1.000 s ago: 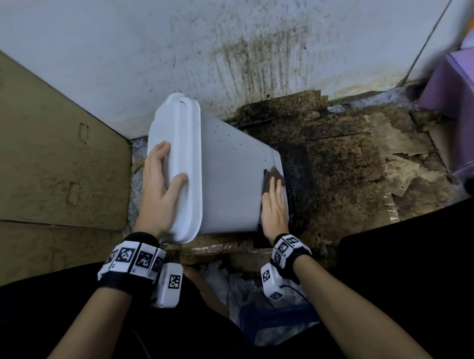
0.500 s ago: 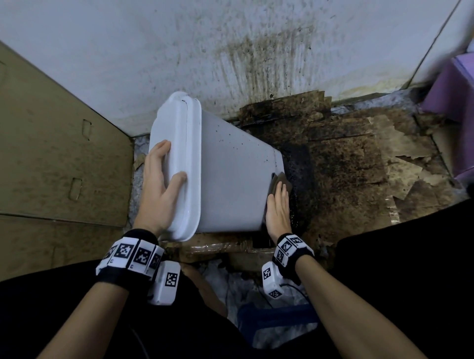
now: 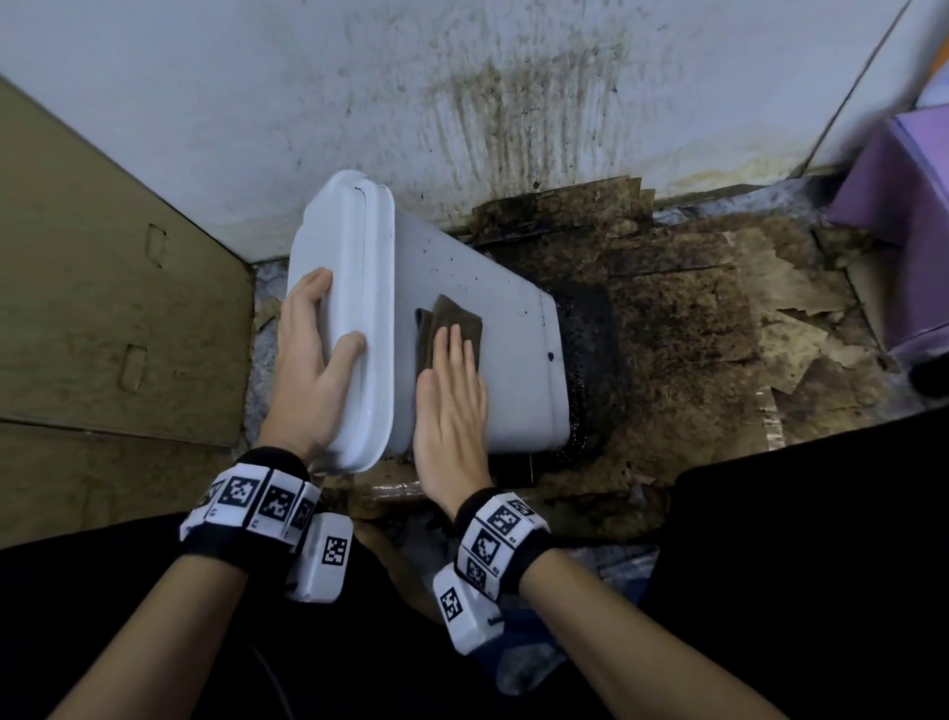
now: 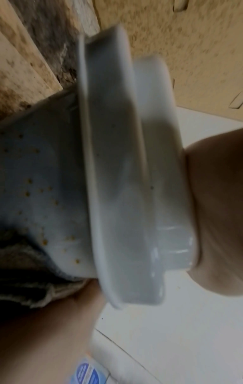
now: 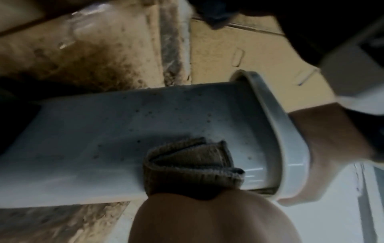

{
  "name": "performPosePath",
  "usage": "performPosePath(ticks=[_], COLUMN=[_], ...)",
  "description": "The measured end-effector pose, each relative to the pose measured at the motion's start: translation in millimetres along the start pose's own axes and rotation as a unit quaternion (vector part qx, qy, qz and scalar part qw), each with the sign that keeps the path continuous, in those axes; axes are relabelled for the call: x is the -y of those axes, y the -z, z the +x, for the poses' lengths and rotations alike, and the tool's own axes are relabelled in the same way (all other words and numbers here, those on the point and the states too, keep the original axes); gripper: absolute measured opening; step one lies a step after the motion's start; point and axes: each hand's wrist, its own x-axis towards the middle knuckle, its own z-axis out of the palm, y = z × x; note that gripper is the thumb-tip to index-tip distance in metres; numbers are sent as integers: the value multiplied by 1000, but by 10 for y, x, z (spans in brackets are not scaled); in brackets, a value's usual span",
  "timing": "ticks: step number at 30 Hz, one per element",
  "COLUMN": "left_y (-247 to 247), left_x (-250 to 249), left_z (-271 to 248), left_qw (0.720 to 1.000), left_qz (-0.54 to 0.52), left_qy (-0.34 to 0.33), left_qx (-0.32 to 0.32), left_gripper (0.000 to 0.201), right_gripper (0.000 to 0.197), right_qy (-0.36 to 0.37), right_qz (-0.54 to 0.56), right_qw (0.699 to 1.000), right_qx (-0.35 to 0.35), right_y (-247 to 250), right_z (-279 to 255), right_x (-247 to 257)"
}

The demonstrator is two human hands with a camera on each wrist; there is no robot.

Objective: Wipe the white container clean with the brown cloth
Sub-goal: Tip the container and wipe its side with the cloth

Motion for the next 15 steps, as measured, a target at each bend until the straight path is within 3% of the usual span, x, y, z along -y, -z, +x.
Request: performPosePath(ticks=[8,11,15], left_y=[34,54,63], left_x=[49,67,57], left_z=[-16,-12,-13], left_qw=[1000,999,999], left_qz=[-13,-32,-42], left_qy=[9,23,33], left_qx=[-2,-4,-8], left_gripper=[57,58,60], right_gripper=[55,57,65], right_qy=[46,5,-102], right_qz=[-35,-40,-37], right_qw=[998,999,993], right_qx=[2,-9,-40], right_y=[115,183,257], right_z=[64,105,171], right_x=[-400,-697,-1078])
